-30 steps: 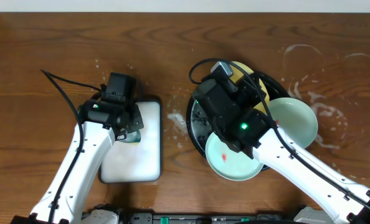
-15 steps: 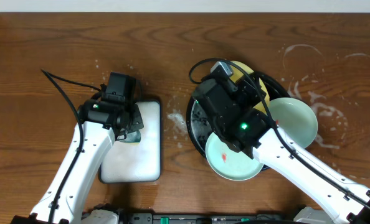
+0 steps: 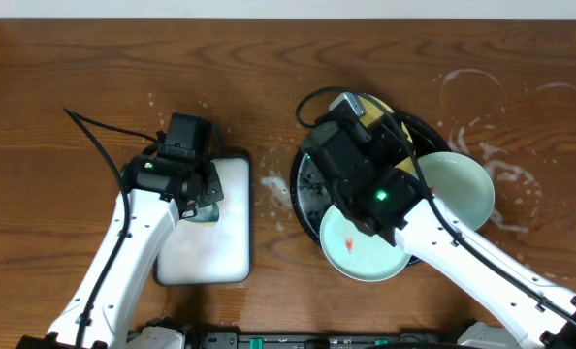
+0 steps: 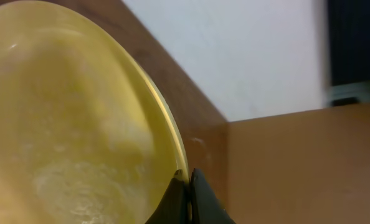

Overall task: Clean dirty plates on tray and stack at the side
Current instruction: 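Lift the yellow plate with the right gripper off the tray, then place the yellow plate on the table right of the tray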

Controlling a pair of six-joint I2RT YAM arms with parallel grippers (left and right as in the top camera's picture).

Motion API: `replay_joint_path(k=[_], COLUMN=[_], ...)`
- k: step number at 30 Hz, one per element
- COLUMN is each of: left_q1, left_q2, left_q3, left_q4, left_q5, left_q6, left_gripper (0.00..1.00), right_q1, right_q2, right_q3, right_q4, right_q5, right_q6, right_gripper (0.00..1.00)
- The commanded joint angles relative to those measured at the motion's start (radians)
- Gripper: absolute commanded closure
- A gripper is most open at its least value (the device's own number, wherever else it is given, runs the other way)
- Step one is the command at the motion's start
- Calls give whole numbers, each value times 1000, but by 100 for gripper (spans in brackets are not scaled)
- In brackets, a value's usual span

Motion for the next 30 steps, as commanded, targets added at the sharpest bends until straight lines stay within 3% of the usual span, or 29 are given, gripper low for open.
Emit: replay_joint_path(k=[1, 8, 16, 24, 30], left_q1=[6, 6, 6, 6, 6], left_q2=[-2, -2, -2, -2, -2], left_q3=[-4, -4, -4, -4, -4], left_q4=[-10, -18, -17, -17, -18], left_q5=[-2, -2, -2, -2, -2], left_q6=[10, 10, 10, 10, 10], left_gripper=[93, 93, 93, 93, 93], right_q1=[-77, -359, -879, -1310, -1505], right_q2=[-18, -50, -79, 25, 182], right_q3=[5, 8, 6, -29, -56], right_q4=[-36, -116, -158, -146, -100], right_q5=[-195, -764, -1265, -1354, -1349], right_q6=[214, 420, 496, 536, 627], right_gripper=[99, 99, 99, 99, 99])
